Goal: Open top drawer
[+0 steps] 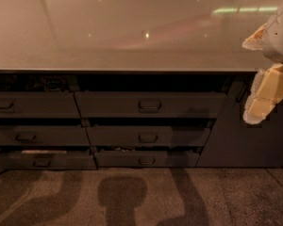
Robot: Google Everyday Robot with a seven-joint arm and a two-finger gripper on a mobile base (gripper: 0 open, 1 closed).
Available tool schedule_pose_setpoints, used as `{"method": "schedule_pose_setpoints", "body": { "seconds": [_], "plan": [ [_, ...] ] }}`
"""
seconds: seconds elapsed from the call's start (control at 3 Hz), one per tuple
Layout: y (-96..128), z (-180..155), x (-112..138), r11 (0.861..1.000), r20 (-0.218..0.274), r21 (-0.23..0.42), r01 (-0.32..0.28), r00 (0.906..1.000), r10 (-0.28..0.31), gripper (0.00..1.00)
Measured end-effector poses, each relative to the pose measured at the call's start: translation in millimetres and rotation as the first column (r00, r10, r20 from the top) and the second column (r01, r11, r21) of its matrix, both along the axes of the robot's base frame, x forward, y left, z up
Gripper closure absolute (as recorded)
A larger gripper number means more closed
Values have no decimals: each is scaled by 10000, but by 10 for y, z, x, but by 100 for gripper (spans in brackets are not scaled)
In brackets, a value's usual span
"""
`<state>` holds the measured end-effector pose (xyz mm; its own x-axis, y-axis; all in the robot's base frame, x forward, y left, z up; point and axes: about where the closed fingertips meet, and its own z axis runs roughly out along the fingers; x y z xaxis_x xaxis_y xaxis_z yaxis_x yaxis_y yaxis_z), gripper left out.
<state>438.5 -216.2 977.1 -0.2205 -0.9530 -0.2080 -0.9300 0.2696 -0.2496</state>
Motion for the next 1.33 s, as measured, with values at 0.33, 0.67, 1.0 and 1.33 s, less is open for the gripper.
{"method": "schedule_pose_setpoints", "body": {
  "seconds": [0.33,0.67,1.0,1.33],
  "plan": [
    [-1,-1,1,10000,1,-2,2,10000,-2,0],
    [-38,-70,57,9998,37,-133,129,9999,-129,0],
    [77,-35,-232,9982,917,-313,-517,9943,544,0],
    [43,-489,-556,9932,1844,-716,-923,9773,1041,0]
  ]
}}
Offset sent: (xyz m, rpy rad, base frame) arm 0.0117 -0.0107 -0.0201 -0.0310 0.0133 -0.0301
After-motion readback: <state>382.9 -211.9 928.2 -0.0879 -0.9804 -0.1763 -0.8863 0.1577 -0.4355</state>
